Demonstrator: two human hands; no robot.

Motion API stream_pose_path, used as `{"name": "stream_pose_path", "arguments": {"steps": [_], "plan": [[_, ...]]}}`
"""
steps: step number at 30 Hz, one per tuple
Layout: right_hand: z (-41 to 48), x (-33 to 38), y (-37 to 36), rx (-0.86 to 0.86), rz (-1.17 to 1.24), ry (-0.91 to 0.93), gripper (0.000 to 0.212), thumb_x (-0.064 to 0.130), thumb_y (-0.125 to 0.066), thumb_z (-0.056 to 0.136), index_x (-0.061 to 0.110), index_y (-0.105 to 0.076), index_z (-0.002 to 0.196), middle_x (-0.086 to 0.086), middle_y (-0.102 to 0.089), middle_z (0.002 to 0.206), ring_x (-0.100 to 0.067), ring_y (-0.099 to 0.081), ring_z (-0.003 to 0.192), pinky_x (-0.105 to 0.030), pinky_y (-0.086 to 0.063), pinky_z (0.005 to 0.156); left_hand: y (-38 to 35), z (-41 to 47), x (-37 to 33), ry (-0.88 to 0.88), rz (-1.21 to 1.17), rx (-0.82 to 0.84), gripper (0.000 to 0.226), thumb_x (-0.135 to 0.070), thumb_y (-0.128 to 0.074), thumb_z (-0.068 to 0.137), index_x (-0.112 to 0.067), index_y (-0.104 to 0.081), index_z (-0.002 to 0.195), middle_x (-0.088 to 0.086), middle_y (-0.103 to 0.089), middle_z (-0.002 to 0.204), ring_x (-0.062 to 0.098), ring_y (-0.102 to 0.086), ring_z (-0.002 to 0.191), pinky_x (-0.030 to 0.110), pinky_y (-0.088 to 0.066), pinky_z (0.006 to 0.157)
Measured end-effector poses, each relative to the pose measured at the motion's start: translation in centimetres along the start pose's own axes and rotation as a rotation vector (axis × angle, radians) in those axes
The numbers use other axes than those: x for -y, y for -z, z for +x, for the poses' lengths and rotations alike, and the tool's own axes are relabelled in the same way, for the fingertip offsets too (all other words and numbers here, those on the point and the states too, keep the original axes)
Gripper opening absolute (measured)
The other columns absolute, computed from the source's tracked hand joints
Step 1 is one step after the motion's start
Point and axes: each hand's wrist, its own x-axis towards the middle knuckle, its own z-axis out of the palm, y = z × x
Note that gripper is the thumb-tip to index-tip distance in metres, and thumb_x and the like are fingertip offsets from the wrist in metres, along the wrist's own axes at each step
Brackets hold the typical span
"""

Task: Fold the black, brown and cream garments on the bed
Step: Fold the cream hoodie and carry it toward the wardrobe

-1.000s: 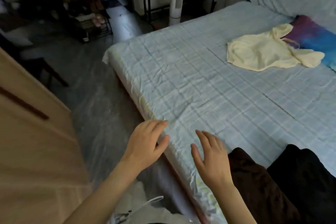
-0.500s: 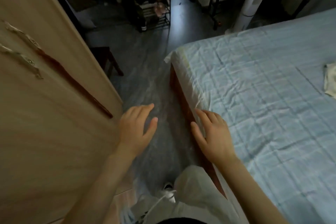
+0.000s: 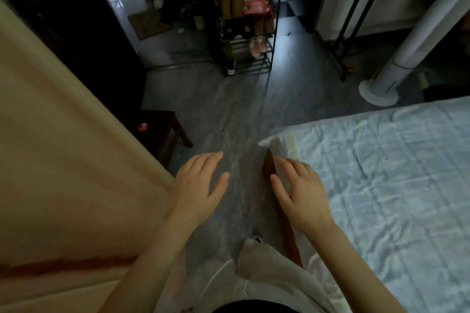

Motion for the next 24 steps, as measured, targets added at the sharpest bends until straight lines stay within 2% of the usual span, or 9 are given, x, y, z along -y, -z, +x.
{"name": "stream_pose_path", "arguments": {"steps": [4, 8, 13, 18, 24], "plan": [[10.9, -0.9, 2.8, -0.065, 0.012, 0.011, 0.054, 0.045, -0.037, 0.098, 0.015, -0.055, 0.139, -0.005, -0.060, 0.134, -0.024, -0.052, 0.124, -0.042, -0.042, 0.104, 1.0, 12.3, 0.8, -0.055, 0.058, 0.016, 0.054, -0.044, -0.039, 0.095, -0.009, -0.059, 0.131, 0.004, -0.063, 0.126, 0.022, -0.057, 0.116, 0.036, -0.045, 0.099], [19.7, -3.1, 2.8, -0.126, 0.024, -0.037, 0.055, 0.046, -0.036, 0.097, 0.015, -0.056, 0.137, -0.004, -0.062, 0.130, -0.025, -0.055, 0.121, -0.041, -0.044, 0.102, -1.0, 21.9, 2.4, -0.084, 0.035, 0.080, 0.056, -0.046, -0.036, 0.096, -0.012, -0.057, 0.134, 0.002, -0.060, 0.131, 0.019, -0.053, 0.122, 0.034, -0.043, 0.102], [31.0, -6.8, 0.5, -0.149, -0.016, -0.199, 0.053, 0.047, -0.037, 0.098, 0.018, -0.053, 0.140, -0.002, -0.059, 0.135, -0.022, -0.051, 0.125, -0.038, -0.041, 0.105, -5.4, 35.5, 6.1, -0.174, 0.041, 0.185, 0.059, -0.049, -0.032, 0.095, -0.012, -0.057, 0.134, 0.001, -0.059, 0.132, 0.018, -0.052, 0.123, 0.032, -0.040, 0.104], [43.0, -8.7, 0.9, -0.240, -0.042, -0.378, 0.047, 0.041, -0.045, 0.101, 0.018, -0.052, 0.141, -0.004, -0.057, 0.137, -0.024, -0.050, 0.128, -0.038, -0.038, 0.106, -7.1, 52.2, 8.1, -0.355, 0.051, 0.246, 0.058, -0.048, -0.033, 0.095, -0.011, -0.058, 0.131, 0.003, -0.060, 0.129, 0.020, -0.054, 0.119, 0.033, -0.041, 0.100], [52.7, -10.7, 5.1, -0.376, -0.024, -0.567, 0.059, 0.053, -0.029, 0.097, 0.019, -0.053, 0.139, -0.002, -0.060, 0.133, -0.023, -0.053, 0.123, -0.038, -0.042, 0.102, -9.9, 69.0, 5.5, -0.553, -0.012, 0.352, 0.057, -0.048, -0.034, 0.095, -0.011, -0.058, 0.131, 0.002, -0.061, 0.128, 0.019, -0.054, 0.119, 0.034, -0.045, 0.098]]}}
